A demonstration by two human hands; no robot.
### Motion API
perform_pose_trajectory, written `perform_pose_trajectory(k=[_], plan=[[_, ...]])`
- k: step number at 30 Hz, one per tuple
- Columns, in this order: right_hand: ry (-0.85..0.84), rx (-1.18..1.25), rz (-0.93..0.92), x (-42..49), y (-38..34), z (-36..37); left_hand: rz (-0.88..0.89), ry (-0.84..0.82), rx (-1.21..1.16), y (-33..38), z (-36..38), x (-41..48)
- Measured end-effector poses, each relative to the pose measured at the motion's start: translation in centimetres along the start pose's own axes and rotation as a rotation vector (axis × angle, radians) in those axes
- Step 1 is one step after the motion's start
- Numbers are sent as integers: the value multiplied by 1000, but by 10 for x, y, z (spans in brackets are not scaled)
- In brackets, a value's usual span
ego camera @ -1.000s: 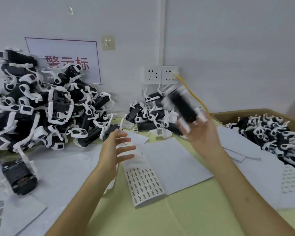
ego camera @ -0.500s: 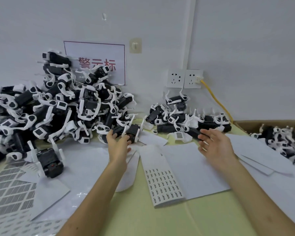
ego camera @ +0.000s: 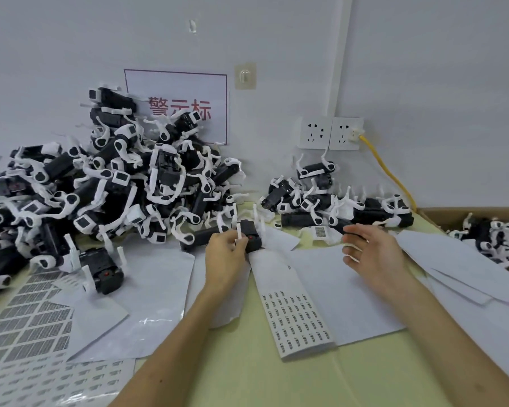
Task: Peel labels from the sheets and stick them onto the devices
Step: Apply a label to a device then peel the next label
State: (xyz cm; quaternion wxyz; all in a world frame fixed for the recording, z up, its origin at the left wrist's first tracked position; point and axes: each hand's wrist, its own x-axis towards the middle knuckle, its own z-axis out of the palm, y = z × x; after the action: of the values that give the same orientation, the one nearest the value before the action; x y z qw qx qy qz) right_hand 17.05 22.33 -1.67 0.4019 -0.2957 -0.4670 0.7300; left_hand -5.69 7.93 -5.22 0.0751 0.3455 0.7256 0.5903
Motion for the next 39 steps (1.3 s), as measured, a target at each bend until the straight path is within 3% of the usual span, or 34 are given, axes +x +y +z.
perform_pose_trajectory(k=[5,8,11,14,19,23,26,33,39], plan=[[-123,-84,-10,-5,6,10,-190,-59,-503,20,-7,-2],[-229,-191,-10,-8,12,17,-216,-150,-641,33,-4,-11],[-349,-238,-57,-17,17,27,-229,-312,-656,43,8,-27],[-283,-195,-153,-25,20,37,-206,-475,-593,52,19,-44],[-134,-410,-345,-26,18,37,-123,-361,-483,55,12,-40],[-233,-508,-330,-28,18,34,-90,-341,-533,55,8,-38],[-321,-599,-296,-29,24,37,-86,-457,-503,53,9,-39],[-438,-472,-228,-32,21,36,-225,-665,-721,52,12,-42],[-413,-430,-250,-30,22,36,-255,-527,-870,50,12,-39]])
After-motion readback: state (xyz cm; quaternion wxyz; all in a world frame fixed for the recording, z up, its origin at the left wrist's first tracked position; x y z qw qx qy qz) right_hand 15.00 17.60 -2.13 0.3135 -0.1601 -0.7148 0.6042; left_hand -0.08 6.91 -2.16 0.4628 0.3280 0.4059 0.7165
